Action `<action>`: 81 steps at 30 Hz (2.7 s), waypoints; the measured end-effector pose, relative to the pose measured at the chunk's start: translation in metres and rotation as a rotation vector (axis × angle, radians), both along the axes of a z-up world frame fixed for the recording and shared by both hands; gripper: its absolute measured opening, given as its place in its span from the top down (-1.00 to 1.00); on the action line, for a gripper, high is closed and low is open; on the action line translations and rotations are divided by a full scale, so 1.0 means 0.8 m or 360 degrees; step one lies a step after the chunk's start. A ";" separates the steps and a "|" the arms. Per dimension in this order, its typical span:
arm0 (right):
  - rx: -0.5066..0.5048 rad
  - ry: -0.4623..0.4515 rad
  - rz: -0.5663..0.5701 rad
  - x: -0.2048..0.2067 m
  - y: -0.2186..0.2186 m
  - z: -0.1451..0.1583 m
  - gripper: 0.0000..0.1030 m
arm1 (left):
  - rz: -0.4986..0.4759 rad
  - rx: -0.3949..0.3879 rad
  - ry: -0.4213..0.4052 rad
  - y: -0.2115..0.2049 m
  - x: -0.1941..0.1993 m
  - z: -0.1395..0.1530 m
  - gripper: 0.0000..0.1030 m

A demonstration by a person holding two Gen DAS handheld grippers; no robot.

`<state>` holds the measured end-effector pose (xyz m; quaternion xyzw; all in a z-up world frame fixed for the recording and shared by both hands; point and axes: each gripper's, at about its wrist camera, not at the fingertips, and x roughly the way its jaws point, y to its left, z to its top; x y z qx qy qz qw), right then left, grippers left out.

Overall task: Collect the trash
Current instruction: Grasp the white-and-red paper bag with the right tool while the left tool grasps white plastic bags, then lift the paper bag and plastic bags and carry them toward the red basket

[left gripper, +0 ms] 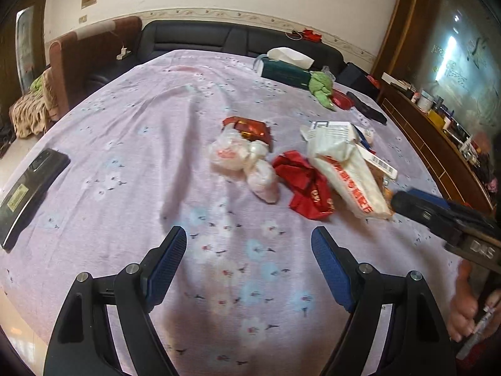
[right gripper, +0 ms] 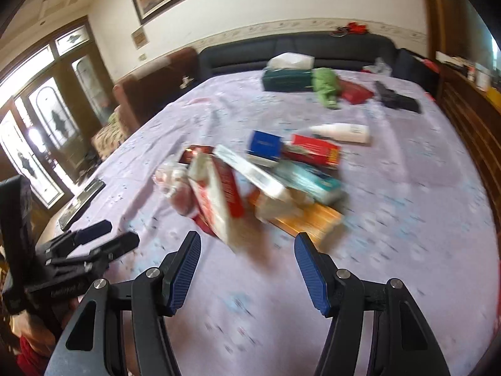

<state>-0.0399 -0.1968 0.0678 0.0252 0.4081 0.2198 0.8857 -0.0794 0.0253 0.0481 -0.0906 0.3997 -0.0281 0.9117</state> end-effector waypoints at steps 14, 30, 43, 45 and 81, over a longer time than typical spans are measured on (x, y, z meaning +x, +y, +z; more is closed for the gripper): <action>0.0162 -0.0077 0.0206 0.045 0.040 -0.027 0.25 | 0.0083 0.0013 0.0049 0.019 0.026 -0.003 -0.57; 0.0545 -0.0257 0.0027 0.040 -0.046 -0.011 0.25 | 0.0305 0.0175 0.0200 -0.016 0.156 -0.034 -0.42; 0.0510 -0.0266 0.0050 0.036 -0.042 -0.012 0.25 | 0.0295 0.0138 0.0000 -0.006 0.153 -0.035 -0.07; 0.0501 -0.0276 0.0047 0.035 -0.041 -0.011 0.25 | 0.0294 0.0130 -0.0082 -0.007 0.147 -0.024 -0.08; 0.0249 -0.0317 -0.0133 0.044 -0.042 -0.021 0.25 | 0.0085 0.0487 -0.0427 -0.090 0.111 0.000 -0.08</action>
